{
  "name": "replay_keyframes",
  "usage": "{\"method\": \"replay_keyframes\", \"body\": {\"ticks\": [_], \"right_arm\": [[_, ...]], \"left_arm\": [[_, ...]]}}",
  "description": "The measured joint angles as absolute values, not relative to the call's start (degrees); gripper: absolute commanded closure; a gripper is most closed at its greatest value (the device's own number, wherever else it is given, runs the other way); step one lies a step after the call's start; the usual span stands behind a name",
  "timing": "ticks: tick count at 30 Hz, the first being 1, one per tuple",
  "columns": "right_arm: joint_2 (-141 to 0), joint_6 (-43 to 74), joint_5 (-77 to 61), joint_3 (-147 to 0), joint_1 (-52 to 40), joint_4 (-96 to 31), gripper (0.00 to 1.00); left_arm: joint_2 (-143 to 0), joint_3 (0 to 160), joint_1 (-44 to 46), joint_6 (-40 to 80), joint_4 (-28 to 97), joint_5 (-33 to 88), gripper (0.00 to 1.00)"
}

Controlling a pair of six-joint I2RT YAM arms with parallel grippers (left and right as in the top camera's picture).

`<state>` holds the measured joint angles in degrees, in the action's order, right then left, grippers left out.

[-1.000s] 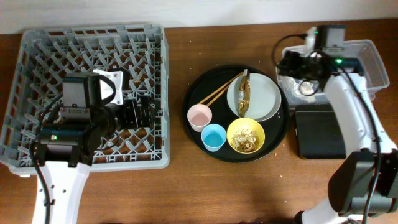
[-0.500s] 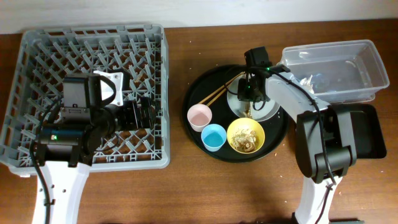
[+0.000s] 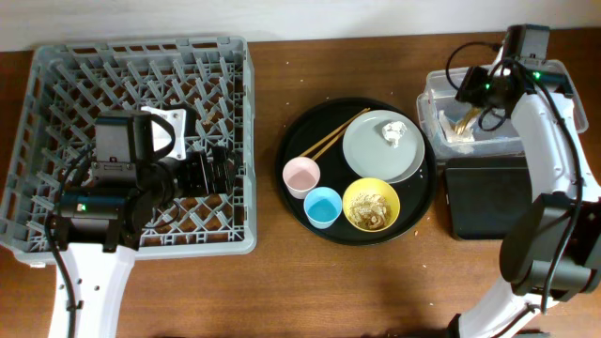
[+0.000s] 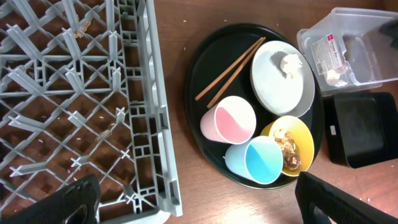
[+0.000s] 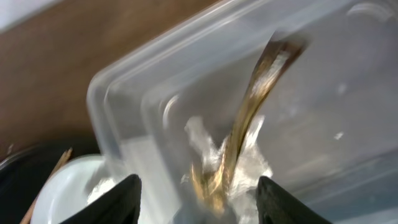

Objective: Sort waste into correct bins and load items into the dishwasher rack

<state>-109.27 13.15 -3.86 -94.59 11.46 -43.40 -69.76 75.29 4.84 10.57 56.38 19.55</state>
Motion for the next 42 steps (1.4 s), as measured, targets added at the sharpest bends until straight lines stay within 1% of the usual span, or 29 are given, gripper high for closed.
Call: {"method": "replay_keyframes", "body": {"ticks": [1,2,4,5,8,10,12,13,14,15,16,23,26,28,29,30,34,37,40,42], "right_arm": [[-108.71,11.84,-5.89,-94.61,11.25,-44.58,0.5],[-107.5,10.52,-8.25,-94.61,10.59,-46.13,0.51],[-105.08,8.93,-10.96,-94.76,7.9,-49.45,0.49],[-104.47,7.88,-11.31,-94.74,4.1,-50.43,0.49],[-106.1,7.88,-5.61,-93.43,-3.49,-48.4,0.49],[-110.56,8.84,-1.34,-93.08,-6.0,-45.93,0.49],[-116.25,9.63,1.23,-92.6,-6.15,-44.14,0.49],[-118.78,10.13,1.96,-92.42,-6.09,-43.35,0.53],[-120.6,10.28,2.15,-92.31,-6.04,-43.22,0.66],[-121.73,10.41,2.11,-92.07,-6.04,-43.22,0.83],[-122.26,10.48,1.93,-91.94,-6.04,-43.22,0.96],[-120.95,10.7,-2.44,-92.2,-5.91,-47.13,0.96],[-112.66,12.32,-2.17,-94.21,-3.95,-45.1,0.96],[-107.46,15.11,-0.32,-96.49,0.75,-43.05,0.96],[-107.33,15.73,0.16,-96.64,2.83,-42.61,0.58],[-108.27,16.36,0.71,-96.64,5.26,-42.44,0.46],[-110.08,16.75,0.49,-96.73,8.84,-47.22,0.46],[-104.71,15.25,-5.76,-96.68,8.4,-53.93,0.47],[-93.25,12.34,-12.29,-97.41,1.65,-62.65,0.47],[-90.76,11.55,-14.59,-97.8,-8.08,-70.81,0.48]], "left_arm": [[-69.76,75.29,4.84,10.57,56.38,19.55,0.01],[-69.76,75.29,4.84,10.57,56.38,19.53,0.01],[-69.76,75.29,4.84,10.57,56.4,19.55,0.01],[-69.76,75.31,4.84,10.57,56.38,19.55,0.01],[-69.76,75.31,4.84,10.57,56.36,19.55,0.01],[-69.76,75.33,4.84,10.57,56.4,19.55,0.01],[-69.76,75.33,4.84,10.57,56.29,19.55,0.01],[-69.76,75.33,4.84,10.57,56.34,19.53,0.01],[-69.76,75.33,4.84,10.57,56.36,19.55,0.01],[-69.76,75.33,4.84,10.57,56.36,19.55,0.01],[-69.76,75.33,4.84,10.57,56.38,19.55,0.01],[-69.76,75.33,4.84,10.57,56.86,19.55,0.01],[-69.76,75.33,4.84,10.57,57.04,19.55,0.01],[-69.76,75.33,4.84,10.57,57.04,19.55,0.01],[-69.76,75.33,4.84,10.57,57.04,19.55,0.01],[-69.76,75.33,4.84,10.57,57.06,19.53,0.01],[-69.76,75.33,4.84,10.04,57.21,19.79,0.01],[-69.73,75.57,4.84,7.01,57.28,21.28,0.01],[-68.34,77.6,4.84,5.13,57.23,21.23,0.01],[-66.61,78.78,4.84,4.73,56.42,20.56,0.01]]}}
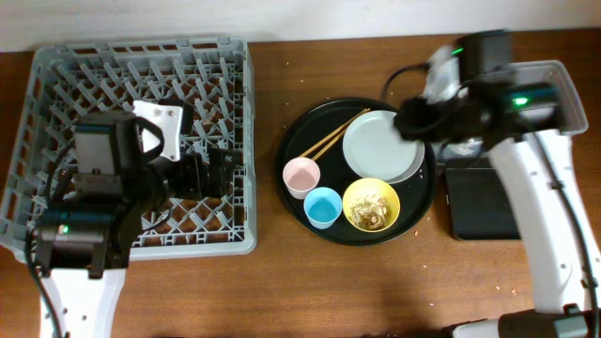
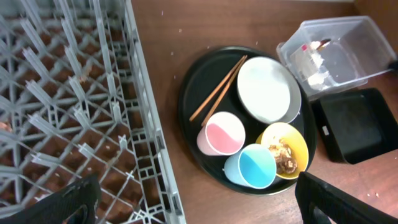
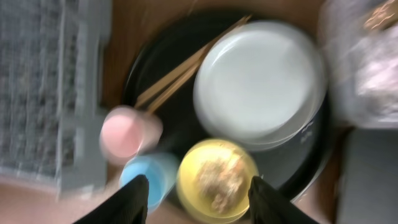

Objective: Sort waste into correct bins and load items into the dishwasher rack

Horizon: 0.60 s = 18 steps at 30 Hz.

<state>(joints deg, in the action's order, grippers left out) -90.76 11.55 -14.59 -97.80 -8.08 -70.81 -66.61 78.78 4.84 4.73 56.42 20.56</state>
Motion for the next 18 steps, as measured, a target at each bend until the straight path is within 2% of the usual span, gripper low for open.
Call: {"method": "replay_keyframes", "body": {"ticks": [3,8,9,11,13,16,18], "right_arm": [[-92.77,13.58,-13.98,-92.12,-17.1,-72.9,0.52],[-94.28,16.27,-11.7,-74.52,-25.58,-56.21,0.57],[-94.3,16.53,-11.64,-70.87,-26.33,-52.18,0.6],[-94.56,17.54,-11.44,-64.12,-26.52,-45.54,0.8],[-94.56,18.0,-11.46,-62.72,-26.52,-43.94,0.94],[-94.41,18.09,-11.53,-63.0,-26.52,-45.36,0.96],[-91.96,17.65,-11.55,-66.7,-26.46,-53.49,0.96]], "left_arm": [[-65.73,79.13,4.84,4.45,56.38,20.01,0.01],[-65.73,79.24,4.84,4.23,56.34,19.62,0.01],[-65.73,79.29,4.84,4.23,56.4,19.55,0.01],[-65.73,79.31,4.84,4.1,56.84,19.55,0.01],[-65.73,79.31,4.84,4.08,56.86,20.23,0.01],[-65.73,79.31,3.66,7.38,54.85,22.55,0.01],[-65.84,79.33,-2.22,8.4,53.67,31.68,0.01]]}}
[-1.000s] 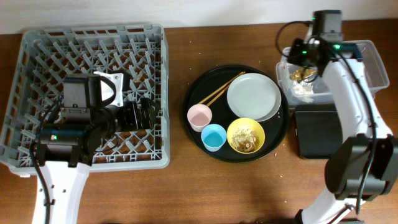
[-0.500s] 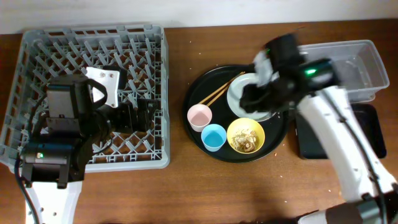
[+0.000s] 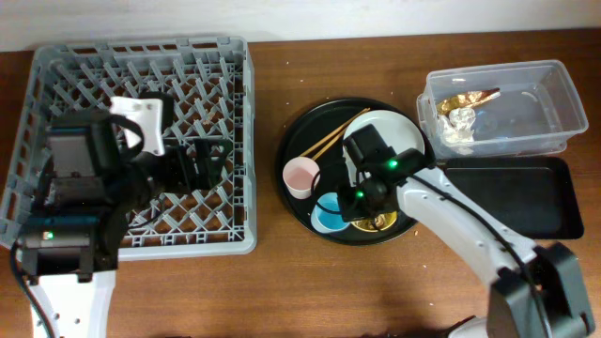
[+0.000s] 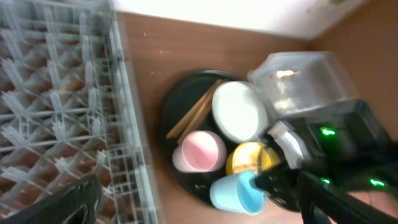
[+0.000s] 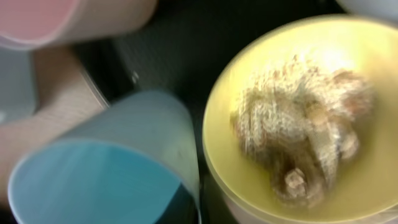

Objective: Sort waste into correct bins and load items into the dishwasher rack

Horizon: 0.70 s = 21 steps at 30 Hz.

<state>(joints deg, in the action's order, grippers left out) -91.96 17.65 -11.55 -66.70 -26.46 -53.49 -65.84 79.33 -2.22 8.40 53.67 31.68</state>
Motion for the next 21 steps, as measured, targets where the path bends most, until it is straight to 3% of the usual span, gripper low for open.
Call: {"method": "replay_keyframes", "body": {"ticks": [2,5,13,21], "right_arm": [[-88.25,15.7,-13.72,-71.85,-26.15,-57.06,0.96],[-83.15,10.33,-22.94,-77.65,-24.88,-54.52,0.96],[-81.67,5.02,-55.59,-80.49,-23.0,-28.99,0.96],[-83.68,11.86,-65.14,-80.47,-23.03,-16.71,0.96]], "left_arm": [[-66.85,79.37,-9.47,8.91,52.97,41.76,0.01],[-69.23,79.37,-13.52,9.26,52.9,54.08,0.01],[-74.06,79.37,-13.85,8.93,52.88,78.98,0.09],[-74.04,79.4,-7.05,7.86,52.88,85.25,0.07]]}}
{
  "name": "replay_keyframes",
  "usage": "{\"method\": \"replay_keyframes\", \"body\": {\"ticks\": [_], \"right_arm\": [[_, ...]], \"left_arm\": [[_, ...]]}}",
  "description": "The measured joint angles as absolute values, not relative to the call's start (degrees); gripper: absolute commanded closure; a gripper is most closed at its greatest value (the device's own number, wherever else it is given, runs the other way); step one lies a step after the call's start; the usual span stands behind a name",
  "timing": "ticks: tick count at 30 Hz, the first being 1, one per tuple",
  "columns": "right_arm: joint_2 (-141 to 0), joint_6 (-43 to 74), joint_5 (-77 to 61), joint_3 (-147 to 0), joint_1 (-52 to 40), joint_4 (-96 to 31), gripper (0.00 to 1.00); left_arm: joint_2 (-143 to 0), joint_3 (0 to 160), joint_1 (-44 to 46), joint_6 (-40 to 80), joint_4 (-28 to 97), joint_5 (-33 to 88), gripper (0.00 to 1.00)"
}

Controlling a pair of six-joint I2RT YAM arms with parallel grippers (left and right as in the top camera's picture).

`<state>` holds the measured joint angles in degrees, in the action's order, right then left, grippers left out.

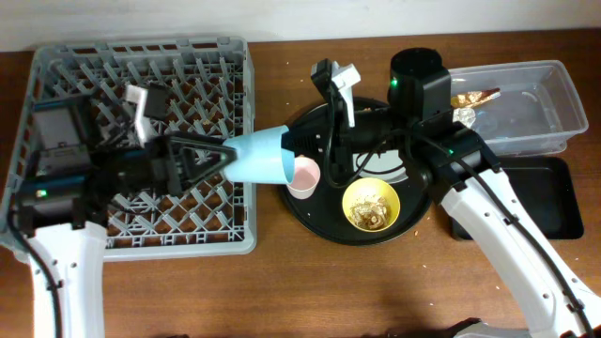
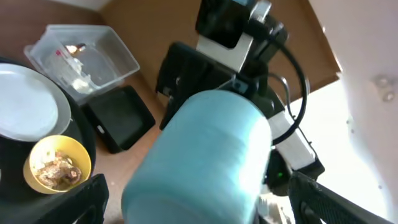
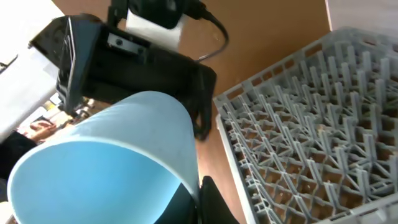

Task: Sort waste into correct bins and load items into the dishwasher rack
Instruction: 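Carry the blue cup with the left gripper and set it in the rack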

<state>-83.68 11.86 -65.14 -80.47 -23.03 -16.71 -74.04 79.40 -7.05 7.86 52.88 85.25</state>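
A light blue cup (image 1: 261, 155) hangs on its side above the right edge of the grey dishwasher rack (image 1: 56, 75). My right gripper (image 1: 299, 148) is shut on its rim, as the right wrist view shows (image 3: 198, 194). The cup's base (image 2: 199, 155) points at my left gripper (image 1: 218, 158), which is open with a finger on either side of the base (image 2: 199, 210) and not touching it. On the black tray (image 1: 324, 221) sit a pink cup (image 1: 304, 176), a yellow bowl of food scraps (image 1: 371, 205) and a pale plate (image 1: 387, 164), partly hidden by the right arm.
A clear plastic bin (image 1: 540, 103) holding foil and a gold wrapper stands at the right. A black bin (image 1: 554, 192) lies in front of it. The rack's upright tines (image 3: 311, 124) fill the left of the table.
The blue cup stood on the tray with my right gripper on its rim. Now it is up in the air on its side, at the rack's edge, its base between my left fingers.
My right gripper was over the clear bin beside a gold wrapper, with foil on the plate. Later it was over the tray and the plate was bare. Then it gripped the blue cup's rim on the tray, and now holds the cup at my open left gripper.
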Motion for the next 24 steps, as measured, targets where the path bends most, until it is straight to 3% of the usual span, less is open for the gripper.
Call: {"method": "replay_keyframes", "body": {"ticks": [2,4,5,9,10,11,12,14,19,24], "right_arm": [[-83.68,12.73,-65.58,-80.47,-23.03,-16.03,0.96],[-83.7,13.32,-65.52,-80.47,-23.03,-15.99,0.96],[-83.7,13.47,-65.45,-80.47,-23.03,-15.94,0.96],[-83.72,13.52,-65.73,-80.47,-23.03,-15.97,0.91],[-83.74,13.63,-65.76,-80.47,-23.03,-16.03,0.74],[-83.79,13.58,-65.45,-80.47,-23.03,-16.14,0.45],[-83.83,13.72,-65.47,-80.47,-23.03,-16.19,0.29],[-83.85,13.93,-65.49,-80.47,-23.14,-16.21,0.16],[-83.94,15.22,-62.94,-80.47,-19.25,-17.47,0.14],[-83.09,18.22,-54.26,-80.66,-10.39,-33.17,0.14]], "left_arm": [[-74.04,79.4,-4.84,7.7,52.88,84.77,0.1],[-74.04,79.4,-3.03,7.53,52.88,84.38,0.24],[-74.04,79.4,-2.55,7.64,52.97,84.27,0.35],[-74.04,79.42,-1.74,7.05,52.62,84.2,0.38],[-74.04,79.42,-1.72,7.07,52.58,84.2,0.38],[-74.04,79.42,-1.65,7.05,52.56,83.99,0.39],[-74.04,79.42,-1.54,7.07,52.42,83.31,0.39],[-74.04,79.42,-1.37,7.07,51.92,81.38,0.39],[-73.49,79.53,-1.28,6.9,53.93,72.58,0.39],[-73.28,79.57,-3.53,6.92,63.37,45.58,0.39]]}}
